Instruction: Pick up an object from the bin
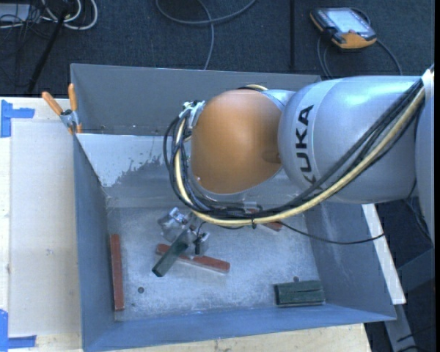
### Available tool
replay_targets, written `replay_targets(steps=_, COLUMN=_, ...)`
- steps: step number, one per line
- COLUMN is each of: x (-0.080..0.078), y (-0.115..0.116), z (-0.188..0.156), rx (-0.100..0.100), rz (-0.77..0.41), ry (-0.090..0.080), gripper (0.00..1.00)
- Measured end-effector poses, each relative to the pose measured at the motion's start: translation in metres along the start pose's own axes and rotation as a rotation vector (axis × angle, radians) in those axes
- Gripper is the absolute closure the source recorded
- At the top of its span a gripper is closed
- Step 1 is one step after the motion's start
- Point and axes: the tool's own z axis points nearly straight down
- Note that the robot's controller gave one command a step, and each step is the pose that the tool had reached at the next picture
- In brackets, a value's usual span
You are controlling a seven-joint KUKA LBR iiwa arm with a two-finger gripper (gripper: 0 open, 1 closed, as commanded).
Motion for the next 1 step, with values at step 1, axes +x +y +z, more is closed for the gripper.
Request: replay_targets(steps=1, x=-0.0059, y=0.0235, z=-0.0576, rx=0.000, rz=-0.002, ry=-0.001, gripper=1.00)
